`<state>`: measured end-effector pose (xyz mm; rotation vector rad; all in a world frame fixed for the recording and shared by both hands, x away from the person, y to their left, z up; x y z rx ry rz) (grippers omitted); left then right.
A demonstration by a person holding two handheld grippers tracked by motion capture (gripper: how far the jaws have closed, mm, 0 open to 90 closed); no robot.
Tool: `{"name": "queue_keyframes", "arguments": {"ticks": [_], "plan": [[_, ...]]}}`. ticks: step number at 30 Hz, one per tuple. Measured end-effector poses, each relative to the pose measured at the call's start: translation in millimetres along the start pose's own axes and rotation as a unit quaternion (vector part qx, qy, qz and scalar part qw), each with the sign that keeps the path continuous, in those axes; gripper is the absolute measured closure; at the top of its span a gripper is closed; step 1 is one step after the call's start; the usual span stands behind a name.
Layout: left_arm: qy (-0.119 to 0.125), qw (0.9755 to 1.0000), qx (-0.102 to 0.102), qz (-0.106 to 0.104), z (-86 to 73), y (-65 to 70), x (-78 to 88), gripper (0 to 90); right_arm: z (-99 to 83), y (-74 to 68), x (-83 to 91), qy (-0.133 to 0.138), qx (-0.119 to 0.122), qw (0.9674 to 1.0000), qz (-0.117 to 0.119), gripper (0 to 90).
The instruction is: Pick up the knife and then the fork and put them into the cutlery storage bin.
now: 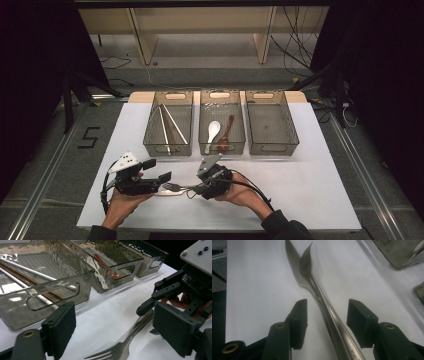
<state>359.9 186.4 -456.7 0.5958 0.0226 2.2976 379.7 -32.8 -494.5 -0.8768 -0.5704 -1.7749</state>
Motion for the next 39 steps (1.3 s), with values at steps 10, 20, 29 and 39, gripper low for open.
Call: {"name": "queue_keyframes", "arguments": {"ticks": [10, 20, 29, 39], "plan": [[0.000, 1.0000, 0.001, -0.001, -0.4, -0.4, 0.1, 18.6, -0.6, -1.4, -9.1, -0.025, 0.019, 0.9995, 0.002, 64.1], [-0.001, 1.0000, 0.001, -0.001, -0.6, -0.6, -0.3, 18.6, -2.2, -1.8, -10.5, -0.040, 0.034, 0.9985, -0.012, 71.9], [-0.003, 1.0000, 0.001, -0.001, -1.0, -0.9, -0.6, 18.6, -4.4, -4.9, -11.5, -0.056, 0.044, 0.9974, -0.009, 75.4], [-0.004, 1.0000, 0.002, -0.001, -1.3, -0.6, -1.3, 18.6, -6.3, -10.6, -8.8, -0.067, 0.064, 0.9957, 0.004, 80.7]]}}
Point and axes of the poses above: each handheld gripper's, and its own axes: x roughly backward along the jaws, z roughly out of its top, y roughly to its right, the point moved 4 cm from there along -x, roughly forward along the jaws, and after that the axes turned 3 degrees about -x, right-handed, at the moved point
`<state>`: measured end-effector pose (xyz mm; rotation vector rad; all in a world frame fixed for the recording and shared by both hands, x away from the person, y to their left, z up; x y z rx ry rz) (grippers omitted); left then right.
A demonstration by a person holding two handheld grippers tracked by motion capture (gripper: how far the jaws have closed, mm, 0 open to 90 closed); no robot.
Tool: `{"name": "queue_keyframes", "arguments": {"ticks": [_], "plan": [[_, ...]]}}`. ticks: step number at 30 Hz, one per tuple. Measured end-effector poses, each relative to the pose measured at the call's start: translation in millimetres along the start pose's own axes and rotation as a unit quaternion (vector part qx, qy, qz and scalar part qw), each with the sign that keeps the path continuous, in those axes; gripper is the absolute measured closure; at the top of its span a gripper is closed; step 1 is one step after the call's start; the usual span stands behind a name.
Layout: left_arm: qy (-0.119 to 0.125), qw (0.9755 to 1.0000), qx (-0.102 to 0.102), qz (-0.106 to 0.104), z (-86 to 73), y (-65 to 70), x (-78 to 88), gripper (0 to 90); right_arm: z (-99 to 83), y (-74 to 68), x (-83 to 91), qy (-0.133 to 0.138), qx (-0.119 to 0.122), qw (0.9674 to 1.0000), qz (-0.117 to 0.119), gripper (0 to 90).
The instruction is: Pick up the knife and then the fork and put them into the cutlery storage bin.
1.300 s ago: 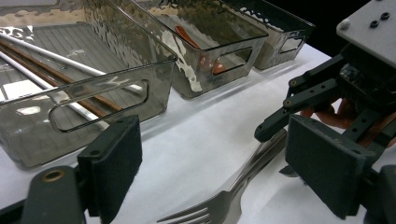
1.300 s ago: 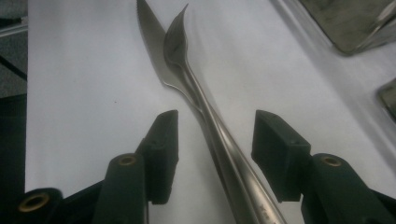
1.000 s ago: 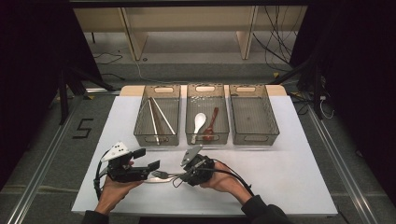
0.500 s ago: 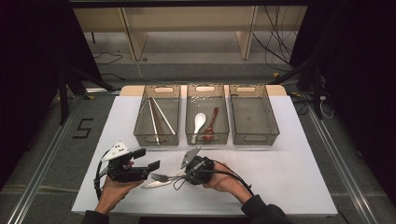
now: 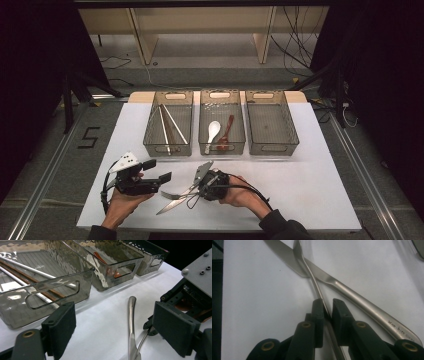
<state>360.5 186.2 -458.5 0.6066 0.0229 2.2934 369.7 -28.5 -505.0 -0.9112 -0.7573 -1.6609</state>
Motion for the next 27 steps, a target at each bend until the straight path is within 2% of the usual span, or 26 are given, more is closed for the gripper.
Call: {"name": "queue_keyframes", "arguments": {"ticks": [9, 11, 16, 20, 27], "plan": [[-0.002, 1.0000, -0.001, 0.001, -0.4, -0.5, -0.2, 18.6, -1.9, -7.8, 3.5, -0.005, 0.024, 0.9996, 0.014, 84.4], [-0.002, 1.0000, 0.000, 0.001, -0.3, -0.5, -0.1, 18.6, -2.8, -10.9, 4.3, -0.004, 0.026, 0.9994, 0.023, 85.1], [-0.001, 1.0000, -0.001, 0.002, -0.2, -0.2, -0.1, 18.6, -5.4, -17.0, 5.6, -0.002, 0.026, 0.9994, 0.024, 85.2], [-0.002, 1.0000, -0.001, 0.002, -0.3, -0.4, -0.2, 18.7, -6.7, -21.9, 6.8, -0.002, 0.038, 0.9991, 0.018, 86.2], [-0.002, 1.0000, -0.001, 0.002, -0.2, -0.4, -0.3, 18.7, -6.4, -20.8, 5.8, -0.003, 0.039, 0.9990, 0.020, 86.1]]}}
Point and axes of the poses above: each handheld gripper's, and its own axes: x roughly backward along the jaws, z roughly out of its top, y roughly to its right, the point moved 4 cm from there along -x, roughly forward along the jaws, and after that the axes turned 3 degrees about -x, right-handed, at the moved point
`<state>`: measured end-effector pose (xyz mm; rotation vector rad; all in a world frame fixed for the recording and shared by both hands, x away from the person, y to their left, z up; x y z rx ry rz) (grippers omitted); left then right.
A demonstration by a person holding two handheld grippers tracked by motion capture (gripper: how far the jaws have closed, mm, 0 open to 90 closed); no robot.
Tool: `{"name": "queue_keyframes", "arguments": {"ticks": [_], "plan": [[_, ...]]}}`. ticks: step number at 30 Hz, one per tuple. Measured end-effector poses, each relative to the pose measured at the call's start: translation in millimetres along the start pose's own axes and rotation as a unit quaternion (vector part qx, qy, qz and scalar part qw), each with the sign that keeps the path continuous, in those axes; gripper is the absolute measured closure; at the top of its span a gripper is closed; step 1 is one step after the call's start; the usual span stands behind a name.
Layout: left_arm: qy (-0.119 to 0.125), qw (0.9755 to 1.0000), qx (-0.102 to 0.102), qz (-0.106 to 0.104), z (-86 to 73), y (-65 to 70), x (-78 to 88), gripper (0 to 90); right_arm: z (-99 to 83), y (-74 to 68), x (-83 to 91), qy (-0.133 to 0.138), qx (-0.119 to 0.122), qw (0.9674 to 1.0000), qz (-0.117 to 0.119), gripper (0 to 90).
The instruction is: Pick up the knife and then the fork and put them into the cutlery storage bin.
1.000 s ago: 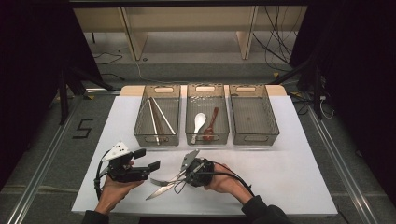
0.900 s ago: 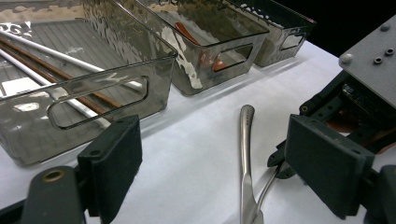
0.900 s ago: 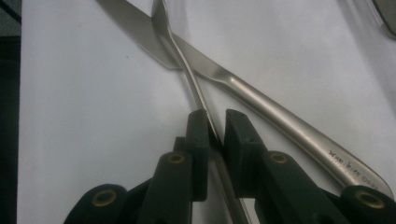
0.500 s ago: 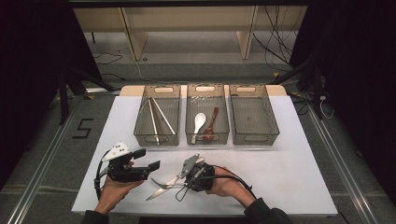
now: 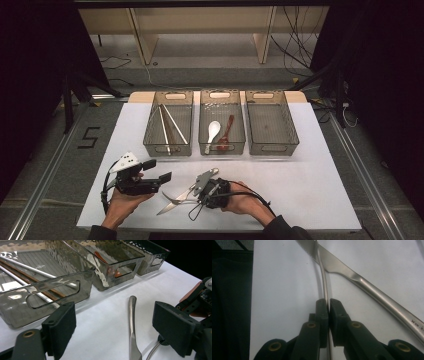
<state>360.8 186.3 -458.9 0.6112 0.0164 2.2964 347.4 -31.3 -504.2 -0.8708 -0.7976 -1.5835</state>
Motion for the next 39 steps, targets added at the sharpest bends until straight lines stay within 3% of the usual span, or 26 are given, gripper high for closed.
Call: {"name": "queue_keyframes", "arguments": {"ticks": [16, 30, 34, 39], "plan": [[0.000, 1.0000, 0.001, 0.000, -0.1, -0.4, 0.2, 18.7, -0.1, 1.7, 0.6, 0.004, -0.012, 0.9998, 0.015, 84.9], [0.001, 1.0000, 0.000, 0.001, 0.2, -0.5, 0.5, 18.8, 1.5, -7.9, -0.3, 0.002, 0.013, 0.9992, 0.037, 86.2], [0.001, 1.0000, -0.001, 0.002, 0.1, -0.9, 0.8, 18.8, 1.1, -8.1, -0.3, 0.000, 0.007, 0.9993, 0.037, 86.1], [0.003, 1.0000, 0.000, 0.004, 0.2, -1.4, 1.0, 18.8, 1.7, -4.2, 0.8, 0.008, 0.005, 0.9993, 0.037, 79.7]]}}
Point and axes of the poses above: each handheld gripper's, and its own axes: x roughly backward along the jaws, z roughly out of its top, y roughly to its right, the point moved 4 cm from there along -x, roughly forward along the jaws, and after that the axes turned 3 degrees about -x, right-handed, at the moved point
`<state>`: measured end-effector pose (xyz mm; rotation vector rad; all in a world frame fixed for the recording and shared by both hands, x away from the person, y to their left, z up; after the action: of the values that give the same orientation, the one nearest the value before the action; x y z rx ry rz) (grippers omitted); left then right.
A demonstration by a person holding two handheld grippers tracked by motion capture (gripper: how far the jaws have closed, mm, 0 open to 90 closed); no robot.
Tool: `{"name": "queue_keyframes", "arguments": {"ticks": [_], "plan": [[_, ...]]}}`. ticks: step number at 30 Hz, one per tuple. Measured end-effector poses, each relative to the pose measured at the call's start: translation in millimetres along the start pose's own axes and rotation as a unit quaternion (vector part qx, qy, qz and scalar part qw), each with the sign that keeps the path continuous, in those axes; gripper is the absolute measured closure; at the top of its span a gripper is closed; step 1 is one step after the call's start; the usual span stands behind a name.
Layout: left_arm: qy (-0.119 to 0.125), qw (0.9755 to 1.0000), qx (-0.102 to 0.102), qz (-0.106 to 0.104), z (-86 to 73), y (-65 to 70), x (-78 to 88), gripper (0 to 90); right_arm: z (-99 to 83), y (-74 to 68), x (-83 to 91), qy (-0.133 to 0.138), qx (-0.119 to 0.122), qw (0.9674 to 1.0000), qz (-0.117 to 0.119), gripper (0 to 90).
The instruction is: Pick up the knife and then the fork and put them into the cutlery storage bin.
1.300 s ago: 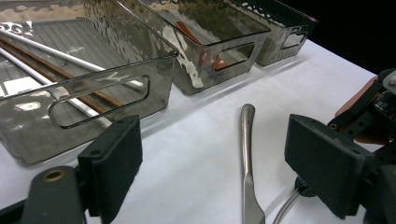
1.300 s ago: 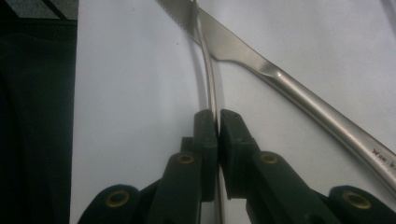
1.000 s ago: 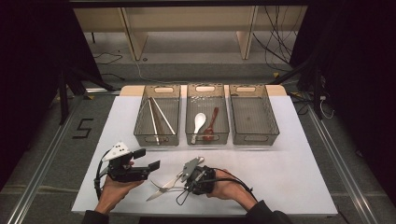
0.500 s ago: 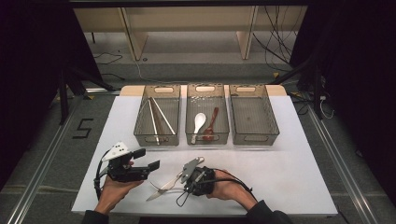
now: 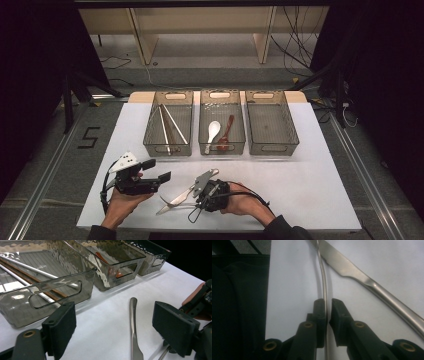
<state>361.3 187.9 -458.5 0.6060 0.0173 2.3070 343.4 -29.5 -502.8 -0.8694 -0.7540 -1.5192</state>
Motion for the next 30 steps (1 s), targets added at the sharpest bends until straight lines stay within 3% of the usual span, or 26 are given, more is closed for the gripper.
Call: {"name": "queue_keyframes", "arguments": {"ticks": [3, 7, 13, 22, 30], "plan": [[0.002, 1.0000, 0.002, 0.002, 0.2, -0.8, 0.8, 18.8, 1.4, 6.5, 7.9, 0.018, -0.020, 0.9996, 0.004, 73.7], [0.005, 1.0000, 0.003, 0.007, 0.6, -2.6, 2.0, 18.9, 6.6, 23.3, 24.2, 0.034, -0.036, 0.9985, -0.022, 63.8], [0.009, 0.9999, 0.007, 0.011, 0.8, -3.5, 3.0, 18.9, 8.7, 53.8, 28.7, 0.024, -0.055, 0.9968, -0.053, 61.5], [0.008, 0.9999, 0.006, 0.010, 0.6, -3.4, 2.5, 18.8, 6.3, 76.9, 17.6, 0.020, -0.081, 0.9935, -0.078, 86.0], [0.007, 0.9999, 0.006, 0.009, 0.6, -3.4, 2.4, 18.9, 2.3, 91.6, 4.1, 0.006, -0.106, 0.9904, -0.089, 90.0]]}}
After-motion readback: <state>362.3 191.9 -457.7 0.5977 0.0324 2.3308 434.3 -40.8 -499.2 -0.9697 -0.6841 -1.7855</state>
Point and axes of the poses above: each handheld gripper's, and its own axes: x roughly backward along the jaws, z roughly out of its top, y roughly to its right, the point moved 4 cm from there along -x, roughly forward along the jaws, and after that the axes turned 3 degrees about -x, right-handed, at the moved point
